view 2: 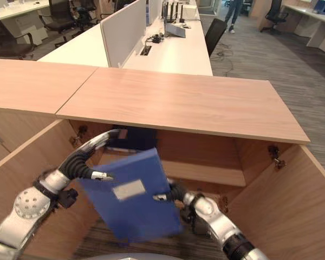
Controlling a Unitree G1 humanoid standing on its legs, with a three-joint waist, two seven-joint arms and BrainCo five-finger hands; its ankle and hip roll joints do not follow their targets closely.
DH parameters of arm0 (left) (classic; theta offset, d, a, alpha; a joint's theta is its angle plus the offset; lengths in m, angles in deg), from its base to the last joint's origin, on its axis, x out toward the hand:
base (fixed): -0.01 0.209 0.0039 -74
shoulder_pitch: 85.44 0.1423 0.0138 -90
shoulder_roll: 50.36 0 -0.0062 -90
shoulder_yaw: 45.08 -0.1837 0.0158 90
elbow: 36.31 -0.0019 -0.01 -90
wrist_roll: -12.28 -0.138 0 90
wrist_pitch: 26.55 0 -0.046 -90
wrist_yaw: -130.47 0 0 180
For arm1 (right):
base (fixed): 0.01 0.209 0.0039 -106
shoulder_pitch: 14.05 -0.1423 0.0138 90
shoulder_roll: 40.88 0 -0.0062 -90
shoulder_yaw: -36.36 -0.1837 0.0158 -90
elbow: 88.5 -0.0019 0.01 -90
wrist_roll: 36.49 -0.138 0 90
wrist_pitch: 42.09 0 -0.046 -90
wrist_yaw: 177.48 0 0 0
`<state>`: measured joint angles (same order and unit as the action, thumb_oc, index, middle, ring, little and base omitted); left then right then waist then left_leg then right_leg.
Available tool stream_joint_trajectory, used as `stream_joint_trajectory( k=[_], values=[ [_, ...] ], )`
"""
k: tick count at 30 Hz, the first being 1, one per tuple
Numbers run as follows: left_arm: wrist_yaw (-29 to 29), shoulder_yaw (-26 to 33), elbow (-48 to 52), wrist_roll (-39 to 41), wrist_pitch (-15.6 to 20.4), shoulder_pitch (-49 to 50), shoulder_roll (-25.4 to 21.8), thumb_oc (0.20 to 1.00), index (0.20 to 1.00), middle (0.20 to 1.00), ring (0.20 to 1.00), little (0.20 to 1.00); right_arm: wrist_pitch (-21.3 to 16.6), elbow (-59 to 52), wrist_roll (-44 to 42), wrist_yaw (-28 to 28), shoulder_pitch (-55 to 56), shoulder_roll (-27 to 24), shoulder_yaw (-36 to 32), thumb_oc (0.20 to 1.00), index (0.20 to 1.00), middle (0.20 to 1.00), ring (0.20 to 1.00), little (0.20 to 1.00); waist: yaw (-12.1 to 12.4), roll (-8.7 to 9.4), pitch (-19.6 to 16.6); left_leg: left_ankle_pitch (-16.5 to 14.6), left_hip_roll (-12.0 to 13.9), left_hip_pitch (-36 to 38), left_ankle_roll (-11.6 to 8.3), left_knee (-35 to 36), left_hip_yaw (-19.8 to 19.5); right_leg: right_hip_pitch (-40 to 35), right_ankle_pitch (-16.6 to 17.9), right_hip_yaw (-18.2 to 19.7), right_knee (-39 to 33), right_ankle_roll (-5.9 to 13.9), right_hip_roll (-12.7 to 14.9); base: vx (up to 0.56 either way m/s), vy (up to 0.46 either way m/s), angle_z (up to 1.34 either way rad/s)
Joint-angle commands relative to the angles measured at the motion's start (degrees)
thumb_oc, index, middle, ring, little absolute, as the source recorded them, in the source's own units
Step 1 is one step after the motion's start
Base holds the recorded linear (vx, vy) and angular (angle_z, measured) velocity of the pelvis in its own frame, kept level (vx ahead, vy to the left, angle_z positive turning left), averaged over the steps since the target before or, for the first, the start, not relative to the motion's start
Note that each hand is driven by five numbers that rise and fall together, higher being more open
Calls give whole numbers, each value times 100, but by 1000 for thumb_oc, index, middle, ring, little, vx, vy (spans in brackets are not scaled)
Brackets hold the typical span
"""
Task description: Put the empty folder in the office cabinet
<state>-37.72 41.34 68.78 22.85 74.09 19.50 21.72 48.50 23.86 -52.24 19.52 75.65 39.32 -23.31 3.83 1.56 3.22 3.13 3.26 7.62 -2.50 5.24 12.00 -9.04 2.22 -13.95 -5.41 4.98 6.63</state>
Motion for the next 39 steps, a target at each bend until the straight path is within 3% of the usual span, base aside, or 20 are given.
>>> stream_joint_trajectory(
  k=[1,3,5,9,11,13,15,16,17,18,20,22,26,31,34,35,36,37,39],
  values=[
    [-469,575,-328,-1300,-118,180,114,1000,1000,1000,1000,1000,-50,89,-288,44,-115,240,-437,200,200,200,200,200,43,81,25,-574,-46,90,-19,-24,-481,-55,-149,-92,41,265,170,-5,39,1],
    [-774,869,-920,-2099,-423,488,462,1000,1000,1000,1000,1000,226,437,-455,55,50,419,-658,200,200,200,200,200,98,94,43,-597,-91,34,8,-24,-517,-33,-162,-131,41,287,205,-16,43,1],
    [-764,941,-1515,-2018,-724,641,767,1000,1000,1000,1000,1000,482,715,-651,1,131,530,-819,200,200,200,200,200,148,96,46,-556,-163,-71,56,-24,-567,38,-112,-167,41,307,261,-41,63,12],
    [-722,572,-2771,-2263,-1139,348,800,1000,1000,1000,1000,1000,747,1544,-1320,-172,-34,1007,-975,200,200,200,200,200,200,52,54,-590,-335,-104,165,-24,-631,21,0,-215,42,393,422,-1,94,10],
    [-718,340,-3887,-1820,-1404,-24,943,1000,1000,1000,1000,1000,780,1847,-1926,-325,-231,1270,-1137,200,200,200,200,200,171,-36,109,-576,-443,-124,264,-24,-617,254,20,-183,447,445,591,-37,171,8],
    [-875,179,-4621,-1880,-1582,-340,972,1000,1000,1000,1000,1000,747,2055,-2237,-423,-396,1475,-1160,200,200,200,200,200,120,-121,182,-614,-512,-96,338,-24,-599,574,19,-94,1061,461,754,-39,176,2],
    [-938,74,-4918,-1993,-1612,-477,976,1000,1000,1000,1000,1000,740,2085,-2385,-485,-506,1535,-1187,200,200,200,200,200,105,-149,223,-624,-569,-105,390,-24,-578,757,148,-36,1337,489,865,-31,138,-13],
    [-966,-114,-5924,-1737,-1637,-645,1157,1000,1000,1000,1000,1000,670,2144,-2723,-611,-661,1623,-1216,200,200,200,200,200,67,-232,353,-653,-603,-80,459,-24,-473,1096,334,-94,1978,465,1059,-28,101,-13],
    [-966,-115,-5925,-1737,-1637,-645,1157,1000,1000,1000,1000,1000,670,2144,-2723,-611,-662,1623,-1216,200,200,200,200,200,69,-232,352,-653,-603,-81,459,-24,-472,1098,333,-93,1980,465,1059,73,159,-27],
    [-960,-289,-7506,-1358,-1599,-861,1533,1000,1000,1000,1000,1000,459,2139,-3035,-656,-841,1713,-1224,200,200,200,200,200,30,-312,424,-761,-511,13,416,-24,-330,1246,251,-588,2248,464,1240,124,43,-33],
    [-975,-394,-8823,-1411,-1487,-1132,1799,1000,1000,1000,1000,1000,304,2175,-3250,-679,-946,1780,-1154,200,200,200,200,200,-31,-324,413,-758,-407,36,344,-24,-170,1182,244,-1036,1838,437,1224,126,-43,-62],
    [-1014,-403,-9630,-1620,-1461,-1212,1923,1000,1000,1000,1000,1000,188,2163,-3442,-712,-1112,1821,-1088,200,200,200,200,200,-68,-305,440,-767,-278,88,252,-24,20,1393,324,-1256,1517,431,1050,118,-129,-91],
    [-1038,-130,-9863,-1509,-1333,-1140,1917,1000,1000,1000,1000,1000,1,2081,-3880,-776,-1084,1800,-1195,200,200,200,200,200,-110,-175,465,-809,-183,169,110,-24,52,1355,344,-1156,1028,458,799,185,-179,-32],
    [-1130,65,-9859,-1099,-1270,-1115,1901,1000,1000,1000,1000,1000,-79,1806,-4356,-777,-951,1808,-1134,200,200,200,200,200,-195,-178,414,-783,254,302,-164,-95,198,1279,113,-1214,1035,321,562,201,-233,10],
    [-1287,-141,-9542,-983,-1212,-1250,1888,1000,1000,1000,1000,1000,-121,1405,-4513,-790,-922,1632,-840,200,200,200,200,200,-135,-114,644,-899,647,-540,-335,-1705,158,1147,-148,-1262,1031,37,471,16,-259,2],
    [-1390,-237,-9458,-949,-1163,-1317,1894,1000,1000,1000,1000,1000,-167,1333,-4531,-787,-968,1538,-809,200,200,200,200,200,-93,-105,735,-754,723,-843,-365,-2139,91,1100,-253,-1304,1028,-38,457,-14,-143,-3],
    [-1392,-240,-9459,-947,-1163,-1322,1897,1000,1000,1000,1000,1000,-166,1331,-4532,-788,-970,1534,-812,200,200,200,200,200,-102,-115,728,-768,738,-879,-371,-2180,72,1109,-260,-1317,1030,-45,448,35,-101,-3],
    [-1444,-332,-9365,-881,-1149,-1368,1940,1000,1000,1000,1000,1000,-209,1216,-4624,-805,-1023,1416,-839,200,200,200,200,200,-86,-75,777,-675,851,-1368,-379,-2268,57,1067,-419,-1354,1041,-59,506,89,-27,2],
    [-1497,-390,-9275,-859,-1123,-1338,1949,1000,1000,1000,1000,1000,-295,1132,-4666,-847,-1046,1319,-885,200,200,200,200,200,4,-61,786,-478,836,-1684,-376,-1830,9,1044,-461,-1284,1033,-29,504,103,20,5]
  ],
)
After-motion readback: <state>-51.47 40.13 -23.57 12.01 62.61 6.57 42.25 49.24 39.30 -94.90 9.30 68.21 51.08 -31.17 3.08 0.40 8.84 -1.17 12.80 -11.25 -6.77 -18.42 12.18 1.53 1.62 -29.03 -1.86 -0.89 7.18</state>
